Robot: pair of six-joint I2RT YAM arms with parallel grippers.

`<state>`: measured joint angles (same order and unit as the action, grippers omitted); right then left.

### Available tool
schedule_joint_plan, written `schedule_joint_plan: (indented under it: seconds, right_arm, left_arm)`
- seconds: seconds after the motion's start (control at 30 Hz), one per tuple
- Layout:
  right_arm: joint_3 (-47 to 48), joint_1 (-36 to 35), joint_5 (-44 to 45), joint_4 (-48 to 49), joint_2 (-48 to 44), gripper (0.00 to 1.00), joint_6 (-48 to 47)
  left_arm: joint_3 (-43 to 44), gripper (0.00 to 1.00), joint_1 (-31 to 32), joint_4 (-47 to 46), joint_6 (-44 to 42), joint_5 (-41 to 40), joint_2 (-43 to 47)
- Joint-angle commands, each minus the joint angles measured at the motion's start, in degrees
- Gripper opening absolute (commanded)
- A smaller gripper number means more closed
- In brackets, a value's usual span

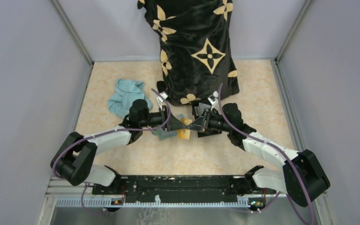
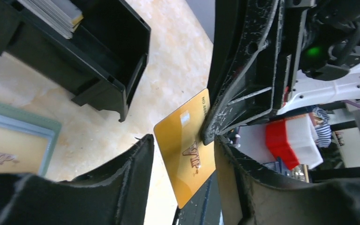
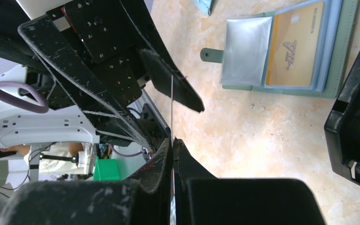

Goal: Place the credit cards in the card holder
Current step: Pick up the credit card from the storage box, then move the storage box to the center of the board.

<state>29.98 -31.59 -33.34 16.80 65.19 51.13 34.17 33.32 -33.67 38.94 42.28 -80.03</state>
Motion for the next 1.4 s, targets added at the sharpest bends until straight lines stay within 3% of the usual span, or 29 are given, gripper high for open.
schedule_joint_plan:
  seconds: [0.0, 0.07, 0.2, 0.33, 0.43, 0.6, 0.67, 1.03, 1.37]
  right_arm:
    - [0.3, 0.7, -2.3, 5.4, 1.0, 0.00, 1.2]
    - [0.3, 0.8, -2.2, 5.7, 1.1, 0.00, 1.5]
    - [0.7, 1.2, -1.9, 5.4, 1.0, 0.00, 1.5]
    - [1.3, 1.4, -1.9, 5.0, 1.7, 0.00, 1.2]
    - [1.7, 1.4, -2.1, 5.1, 2.4, 0.00, 0.2]
    - [5.7, 1.4, 4.6, -4.4, 0.8, 0.37, -7.6]
    - [8.8, 1.4, 8.1, -10.2, 0.7, 0.43, -11.6]
    - [23.6, 0.3, 28.4, -29.2, 11.2, 0.45, -25.0]
    - [34.5, -5.6, 41.1, -37.1, 23.9, 0.43, -29.3]
  left_arm:
    - [-1.5, 0.53, -0.7, -10.5, 2.9, 6.3, -2.3]
    - [-1.9, 0.46, -1.0, -12.8, 4.2, 7.5, -3.1]
    - [-2.7, 0.18, -1.5, -14.2, 4.8, 8.2, -3.5]
    - [-3.8, 0.00, -2.3, -15.0, 5.2, 7.8, -2.9]
    - [-4.5, 0.00, -2.8, -15.7, 5.7, 7.4, -2.7]
    - [-5.1, 0.00, -3.7, -10.7, 4.6, 2.4, -1.5]
    - [-5.4, 0.00, -4.2, -6.2, 3.6, -1.8, -0.3]
    - [-5.0, 0.00, -4.2, 5.2, 3.3, -19.2, 1.2]
    - [-4.0, 0.00, -4.2, 10.0, 3.0, -24.9, 0.0]
